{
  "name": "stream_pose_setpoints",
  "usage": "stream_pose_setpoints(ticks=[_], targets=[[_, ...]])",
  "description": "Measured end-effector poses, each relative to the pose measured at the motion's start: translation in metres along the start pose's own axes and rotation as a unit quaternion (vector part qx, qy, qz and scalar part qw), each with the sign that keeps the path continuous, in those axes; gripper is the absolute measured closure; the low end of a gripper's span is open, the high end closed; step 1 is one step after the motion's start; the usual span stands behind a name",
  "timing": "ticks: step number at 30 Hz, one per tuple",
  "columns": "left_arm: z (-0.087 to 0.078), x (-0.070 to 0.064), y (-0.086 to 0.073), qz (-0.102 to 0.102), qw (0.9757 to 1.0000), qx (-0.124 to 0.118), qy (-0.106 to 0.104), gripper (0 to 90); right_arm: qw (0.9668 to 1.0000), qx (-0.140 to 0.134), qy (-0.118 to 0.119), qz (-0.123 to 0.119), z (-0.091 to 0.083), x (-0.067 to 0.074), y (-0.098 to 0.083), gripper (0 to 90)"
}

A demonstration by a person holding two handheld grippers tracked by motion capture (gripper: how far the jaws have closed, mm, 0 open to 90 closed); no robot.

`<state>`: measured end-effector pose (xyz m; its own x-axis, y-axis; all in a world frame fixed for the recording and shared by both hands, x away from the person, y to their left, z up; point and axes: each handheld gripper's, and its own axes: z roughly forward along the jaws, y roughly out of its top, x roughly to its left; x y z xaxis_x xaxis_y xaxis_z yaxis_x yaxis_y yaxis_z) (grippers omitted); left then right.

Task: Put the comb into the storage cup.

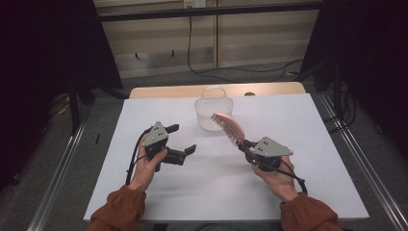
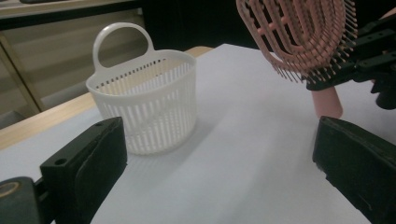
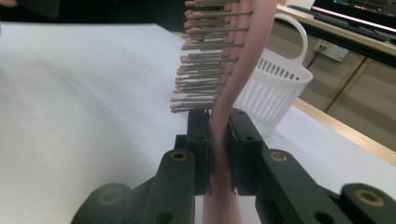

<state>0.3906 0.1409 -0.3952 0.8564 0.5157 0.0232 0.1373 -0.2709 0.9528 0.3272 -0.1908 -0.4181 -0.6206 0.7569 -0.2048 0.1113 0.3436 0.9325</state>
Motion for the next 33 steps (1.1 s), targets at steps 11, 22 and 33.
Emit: stream_pose_setpoints(ticks=[11, 22, 33], targets=[[-0.005, -0.01, 0.009, 0.003, 0.999, -0.036, -0.026, 2.9, 0.9944, -0.043, 0.045, 0.086, 0.0, -0.004, -0.002, 81.0], [0.0, -0.02, 0.018, 0.003, 0.9962, -0.062, -0.062, 1.2, 0.9823, -0.083, 0.107, 0.129, 0.0, -0.008, -0.001, 81.0], [0.016, -0.024, 0.033, 0.004, 0.9928, -0.083, -0.087, 1.0, 0.9767, -0.092, 0.143, 0.132, 0.002, -0.01, -0.001, 81.0]])
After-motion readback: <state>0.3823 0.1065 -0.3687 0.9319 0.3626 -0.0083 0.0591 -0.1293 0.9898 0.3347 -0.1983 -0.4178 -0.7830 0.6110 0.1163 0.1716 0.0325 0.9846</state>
